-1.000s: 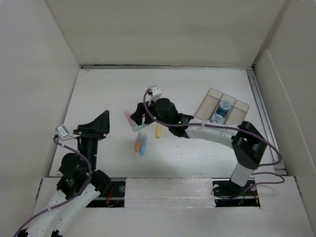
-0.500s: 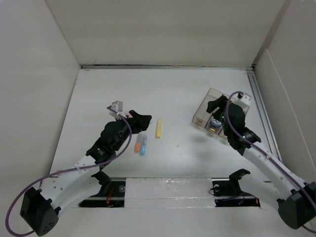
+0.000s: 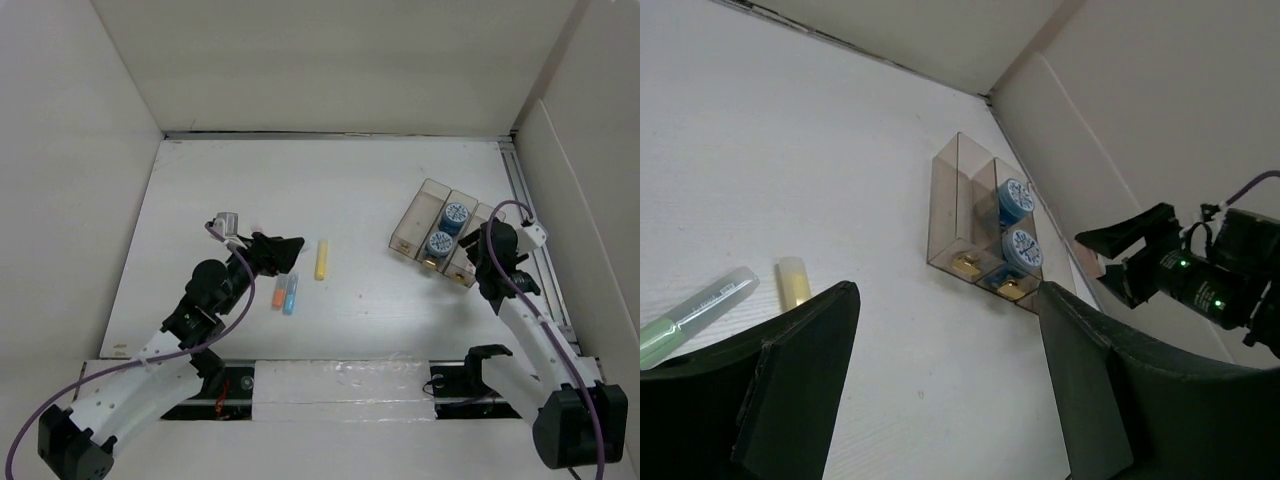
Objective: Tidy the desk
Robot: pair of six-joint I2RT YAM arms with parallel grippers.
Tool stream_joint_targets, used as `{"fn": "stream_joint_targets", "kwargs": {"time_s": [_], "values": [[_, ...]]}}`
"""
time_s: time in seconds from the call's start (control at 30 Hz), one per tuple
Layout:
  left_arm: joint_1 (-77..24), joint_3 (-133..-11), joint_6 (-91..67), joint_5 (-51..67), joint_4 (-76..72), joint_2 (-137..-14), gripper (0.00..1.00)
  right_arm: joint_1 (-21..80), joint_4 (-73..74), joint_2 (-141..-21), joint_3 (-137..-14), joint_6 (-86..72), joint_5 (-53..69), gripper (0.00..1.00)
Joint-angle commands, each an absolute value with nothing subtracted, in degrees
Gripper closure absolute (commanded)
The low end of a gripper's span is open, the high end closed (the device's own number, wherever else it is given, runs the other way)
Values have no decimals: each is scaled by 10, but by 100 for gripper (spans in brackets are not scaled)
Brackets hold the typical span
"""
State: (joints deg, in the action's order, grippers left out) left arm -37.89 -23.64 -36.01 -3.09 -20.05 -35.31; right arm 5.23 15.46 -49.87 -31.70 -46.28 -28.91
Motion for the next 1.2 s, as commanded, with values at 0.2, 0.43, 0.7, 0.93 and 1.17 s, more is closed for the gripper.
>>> {"fn": "stream_joint_targets", "kwargs": {"time_s": [0.2, 0.43, 0.7, 0.93, 1.17], "values": [[-381, -240, -346, -34, -200, -338, 31, -23, 120, -577, -335, -472, -228, 37], [-375, -240, -347, -34, -202, -347, 30, -37, 115, -606, -344, -472, -209, 18], [-375, -243, -345, -37, -208, -373, 30, -37, 102, -528, -335, -453, -192, 9], [-375, -246, -331, -86, -186, -400, 43, -37, 34, -426, -300, -422, -94, 69], [-384, -238, -330, -105, -122, -448, 94, 53, -56, -447, -302, -363, 48, 100]]}}
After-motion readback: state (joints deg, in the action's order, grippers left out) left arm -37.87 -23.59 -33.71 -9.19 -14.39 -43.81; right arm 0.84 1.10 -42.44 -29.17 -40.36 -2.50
